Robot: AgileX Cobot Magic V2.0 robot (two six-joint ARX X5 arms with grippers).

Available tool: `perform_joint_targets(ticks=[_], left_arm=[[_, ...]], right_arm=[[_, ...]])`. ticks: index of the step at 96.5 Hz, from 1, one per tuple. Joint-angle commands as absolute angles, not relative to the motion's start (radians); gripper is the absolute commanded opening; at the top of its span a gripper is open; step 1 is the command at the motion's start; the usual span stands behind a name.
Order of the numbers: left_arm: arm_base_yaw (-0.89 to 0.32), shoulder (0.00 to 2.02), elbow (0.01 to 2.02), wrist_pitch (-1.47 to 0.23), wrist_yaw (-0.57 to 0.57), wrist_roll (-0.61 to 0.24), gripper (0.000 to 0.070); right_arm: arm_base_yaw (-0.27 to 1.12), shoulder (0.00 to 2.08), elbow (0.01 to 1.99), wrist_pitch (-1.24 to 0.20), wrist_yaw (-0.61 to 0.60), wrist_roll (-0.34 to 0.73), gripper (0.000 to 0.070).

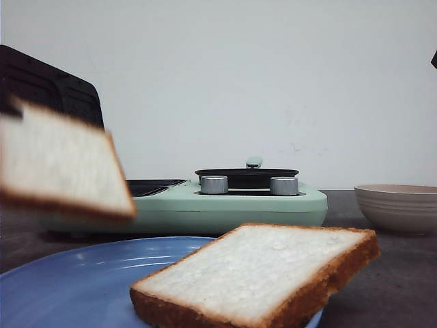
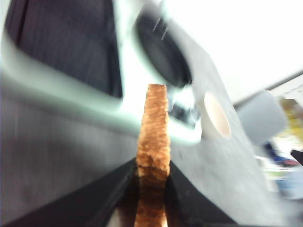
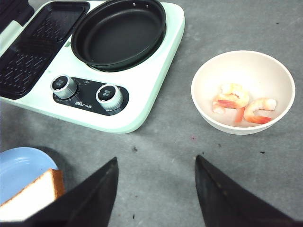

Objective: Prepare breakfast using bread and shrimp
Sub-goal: 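Carry the bread with the left gripper onto the grill plate and release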

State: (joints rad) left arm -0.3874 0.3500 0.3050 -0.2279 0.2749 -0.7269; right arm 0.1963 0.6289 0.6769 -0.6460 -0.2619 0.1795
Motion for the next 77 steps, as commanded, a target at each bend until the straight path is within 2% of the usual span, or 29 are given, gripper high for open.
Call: perform_joint_targets(ticks=[1, 22, 38, 53, 77], left_arm=[[-0.407, 0.402, 0.375, -0.221, 0.228, -0.522, 0.0010], [-0.487, 0.696, 0.614, -0.192, 0.001, -0.118, 0.0010], [-0.508, 0.952, 0.767, -0.074, -0.147, 0.130, 0.0009], [-0.508, 1.172, 0.885, 0.046, -0.241, 0.279, 0.0009], [-0.500, 1.461, 1.072, 0.053, -0.290, 0.465, 0.0009]], right_arm=[[0.199, 0.633, 0.688, -0.636, -0.265, 0.168, 0.0310], [0.199, 0.632, 0.688, -0.658, -0.265, 0.168, 0.0310], [0.199, 0.632, 0.688, -0.692, -0.265, 0.167, 0.0310], [0.199, 0.632, 0.688, -0.719, -0.263, 0.167, 0.0310], [0.199, 0.632, 0.688, -0.747, -0.262, 0.167, 0.0310]])
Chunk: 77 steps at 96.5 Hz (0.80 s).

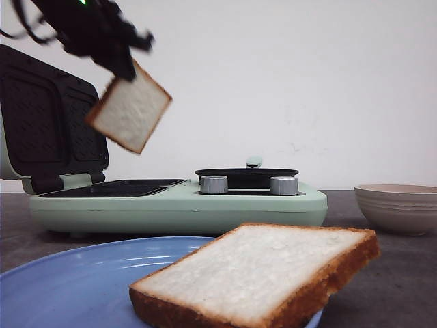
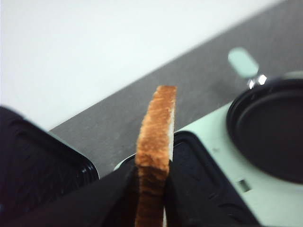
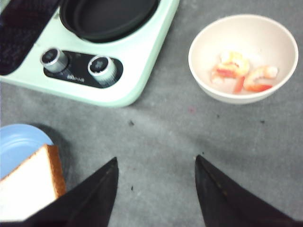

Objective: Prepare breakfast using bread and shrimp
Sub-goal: 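Carry the bread with the left gripper onto the grill plate and release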

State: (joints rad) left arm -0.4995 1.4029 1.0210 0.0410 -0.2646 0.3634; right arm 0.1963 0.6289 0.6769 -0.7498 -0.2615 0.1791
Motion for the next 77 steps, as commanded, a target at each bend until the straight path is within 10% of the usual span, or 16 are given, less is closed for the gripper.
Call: perform_joint_targets(ticks=[1, 77], left_arm=[[-0.500, 1.471, 1.079, 0.053, -0.296, 0.471, 0.0009], [-0.435, 1.759, 1.272, 0.053, -0.373, 0.599, 0.0009]], right_arm=[[0.199, 0.632, 0.688, -0.748, -0.262, 0.167, 0.0310], [0.199, 0.632, 0.688, -0.764, -0.261, 0.165, 0.0310]])
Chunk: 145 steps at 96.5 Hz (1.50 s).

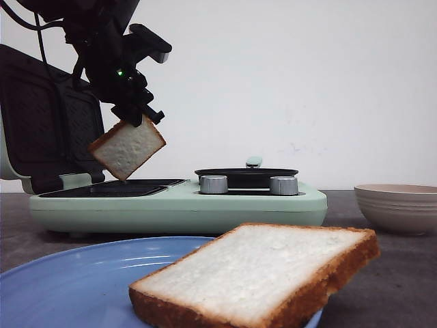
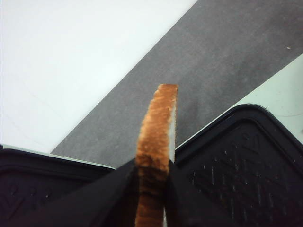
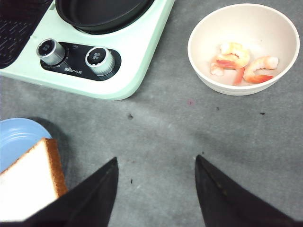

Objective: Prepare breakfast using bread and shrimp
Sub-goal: 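Carry the bread with the left gripper onto the grill plate and release, then grasp the second bread slice on the blue plate with the right gripper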

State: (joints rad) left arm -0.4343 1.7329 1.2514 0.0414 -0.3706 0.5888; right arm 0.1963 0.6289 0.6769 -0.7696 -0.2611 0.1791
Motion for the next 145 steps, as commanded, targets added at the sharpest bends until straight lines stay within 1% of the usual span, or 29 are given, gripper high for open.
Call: perform_joint_targets(ticks=[1, 41, 49, 65, 72, 82, 93, 112, 118, 129, 130, 145], left_arm=[[-0.434, 1.761, 1.272, 0.054, -0.373, 0.599, 0.0009], [-0.433, 1.787, 1.272, 0.041, -0.369, 0.610, 0.0013], [-0.434, 1.787, 1.272, 0.025, -0.368, 0.610, 0.0050], [-0.438, 1.787, 1.272, -0.019, -0.365, 0.609, 0.0240], [-0.440, 1.787, 1.272, -0.035, -0.363, 0.609, 0.0284], [-0.446, 1.787, 1.272, -0.051, -0.355, 0.598, 0.0285], [-0.447, 1.787, 1.272, -0.060, -0.310, 0.586, 0.0285], [-0.453, 1.787, 1.272, -0.060, -0.274, 0.561, 0.0286], [-0.453, 1.787, 1.272, -0.060, -0.241, 0.551, 0.0288], [-0.453, 1.787, 1.272, -0.059, -0.176, 0.534, 0.0360], [-0.453, 1.787, 1.272, -0.059, -0.158, 0.521, 0.0361], [-0.453, 1.787, 1.272, -0.046, -0.125, 0.457, 0.0361]], right_arm=[[0.199, 0.632, 0.688, -0.764, -0.261, 0.165, 0.0310], [0.199, 0.632, 0.688, -0.764, -0.260, 0.156, 0.0310], [0.199, 0.632, 0.688, -0.764, -0.260, 0.154, 0.0310], [0.199, 0.632, 0.688, -0.764, -0.260, 0.149, 0.0310], [0.199, 0.632, 0.688, -0.764, -0.260, 0.149, 0.0310], [0.199, 0.632, 0.688, -0.763, -0.260, 0.148, 0.0310], [0.199, 0.632, 0.688, -0.763, -0.260, 0.148, 0.0310], [0.199, 0.632, 0.688, -0.764, -0.260, 0.148, 0.0310], [0.199, 0.632, 0.688, -0.764, -0.260, 0.149, 0.0310], [0.199, 0.632, 0.688, -0.764, -0.260, 0.149, 0.0310], [0.199, 0.632, 0.688, -0.764, -0.260, 0.149, 0.0310], [0.199, 0.632, 0.688, -0.764, -0.260, 0.149, 0.0310]])
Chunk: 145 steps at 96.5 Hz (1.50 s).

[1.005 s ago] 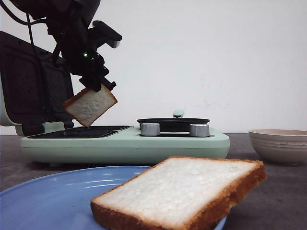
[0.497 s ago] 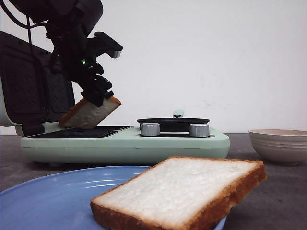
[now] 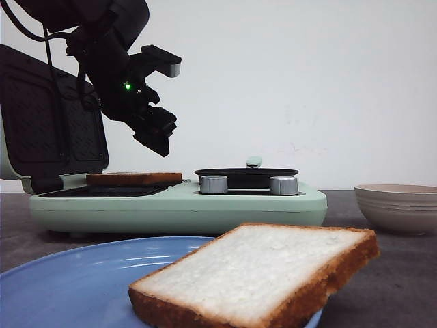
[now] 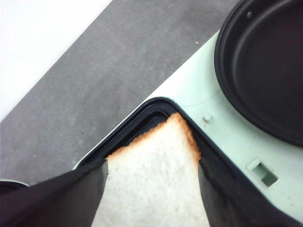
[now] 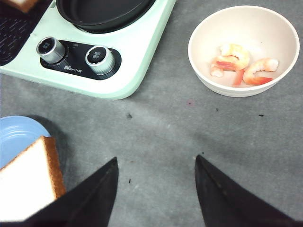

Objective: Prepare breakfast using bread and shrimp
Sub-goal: 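Grasp the second bread slice on the blue plate with the right gripper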

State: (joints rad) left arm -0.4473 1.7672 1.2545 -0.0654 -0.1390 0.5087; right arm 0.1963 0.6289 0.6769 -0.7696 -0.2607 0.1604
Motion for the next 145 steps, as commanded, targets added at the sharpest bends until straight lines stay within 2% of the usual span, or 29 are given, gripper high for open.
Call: perform_joint_targets(ticks=[1, 30, 53, 73, 84, 92, 101, 113, 130, 145], left_arm=[[-0.453, 1.787, 1.272, -0.045, -0.125, 0.455, 0.0361], [-0.453, 1.731, 1.320, -0.062, -0.131, 0.336, 0.0351], [-0.451, 1.582, 1.356, -0.108, -0.119, 0.157, 0.0352], [-0.450, 1.467, 1.356, -0.218, -0.039, 0.078, 0.0352], [-0.450, 1.420, 1.354, -0.299, 0.056, 0.062, 0.0350], [-0.450, 1.389, 1.343, -0.315, 0.143, 0.056, 0.0348], [-0.450, 1.363, 1.325, -0.317, 0.158, 0.020, 0.0348], [-0.450, 1.318, 1.253, -0.282, 0.158, -0.031, 0.0348], [-0.450, 1.185, 1.016, -0.081, 0.149, -0.128, 0.0348], [-0.450, 1.065, 0.852, 0.009, 0.075, -0.168, 0.0348]], right_arm=[[0.199, 0.632, 0.688, -0.764, -0.260, 0.149, 0.0310], [0.199, 0.632, 0.688, -0.763, -0.260, 0.149, 0.0310], [0.199, 0.632, 0.688, -0.763, -0.258, 0.149, 0.0309], [0.199, 0.632, 0.688, -0.763, -0.238, 0.148, 0.0310], [0.199, 0.632, 0.688, -0.763, -0.235, 0.145, 0.0310], [0.199, 0.632, 0.688, -0.763, -0.235, 0.145, 0.0310], [0.199, 0.632, 0.688, -0.760, -0.236, 0.145, 0.0310], [0.199, 0.632, 0.688, -0.756, -0.236, 0.145, 0.0310], [0.199, 0.633, 0.686, -0.755, -0.252, 0.147, 0.0310], [0.199, 0.633, 0.677, -0.731, -0.300, 0.170, 0.0310]])
